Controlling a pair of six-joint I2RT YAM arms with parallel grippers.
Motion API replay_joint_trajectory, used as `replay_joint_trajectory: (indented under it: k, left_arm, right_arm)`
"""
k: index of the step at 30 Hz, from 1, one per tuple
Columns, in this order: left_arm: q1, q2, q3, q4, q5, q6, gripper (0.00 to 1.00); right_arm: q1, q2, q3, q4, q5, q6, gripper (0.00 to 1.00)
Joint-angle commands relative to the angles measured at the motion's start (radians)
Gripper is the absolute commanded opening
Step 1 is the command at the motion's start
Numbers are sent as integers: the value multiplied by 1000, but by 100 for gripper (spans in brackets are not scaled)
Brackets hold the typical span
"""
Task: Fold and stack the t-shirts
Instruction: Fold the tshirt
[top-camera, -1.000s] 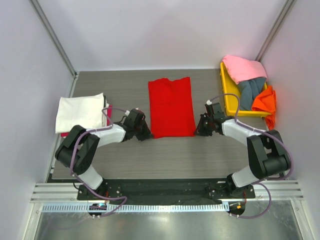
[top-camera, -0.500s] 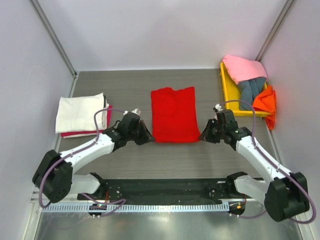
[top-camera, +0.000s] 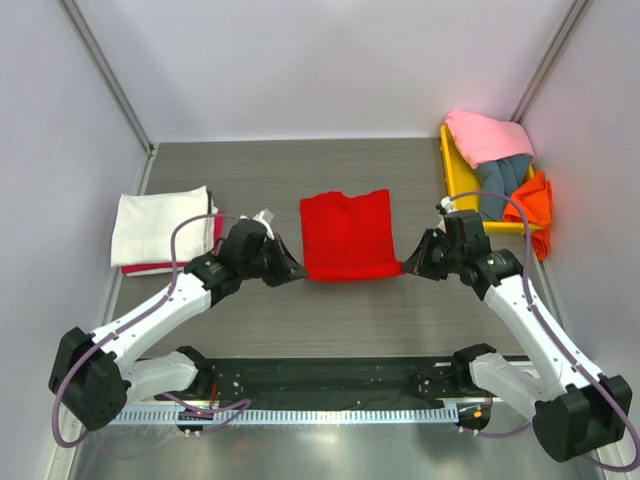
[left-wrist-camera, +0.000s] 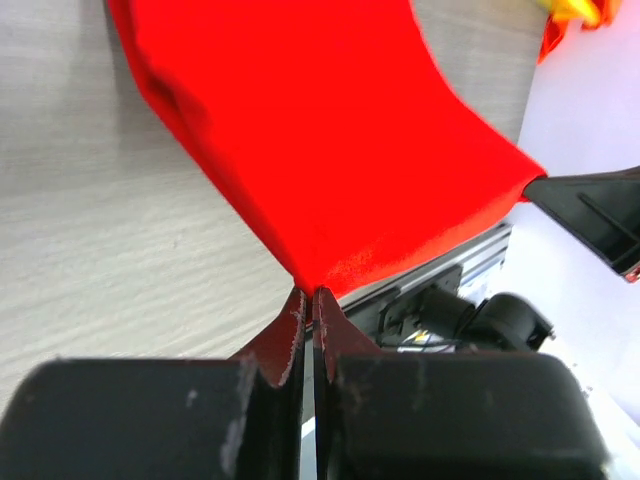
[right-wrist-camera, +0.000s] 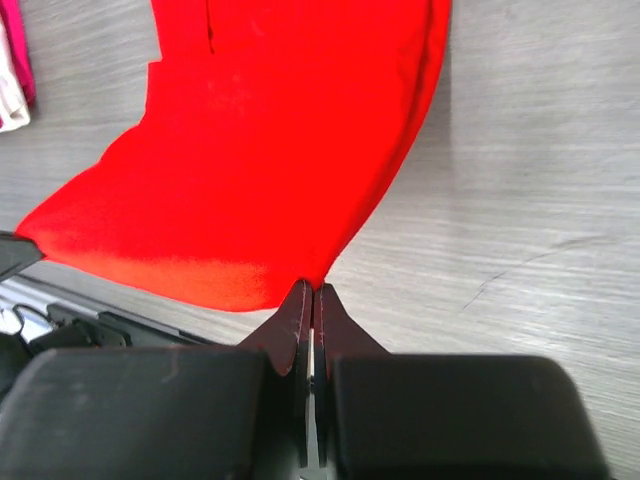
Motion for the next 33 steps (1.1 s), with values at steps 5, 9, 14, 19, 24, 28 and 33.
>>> replay_joint_trajectory:
  k: [5,9,14,19,24,28,33]
  left_arm:
    - [71,106,173,-11,47,57,0]
    - [100,183,288,-37,45,90,0]
    - [172,293,365,-20,79,107,0]
    - [209,407,439,8,62,119,0]
    - [255,526,545,11,73,131,0]
    - [282,637,646,-17,91,154,0]
    - [302,764,753,-60,73,177,0]
  right_arm:
    - [-6,187,198,11,108,-51,1]
    - [-7,281,279,40,162,-61,1]
    - [-26,438,367,84,159,-60,1]
    - [-41,564,466,110,148,-51,1]
    - [-76,716,566,132,122,-55,1]
    - [-90,814,664,134,102,-55,1]
    - [-101,928,758,134,88,-72,1]
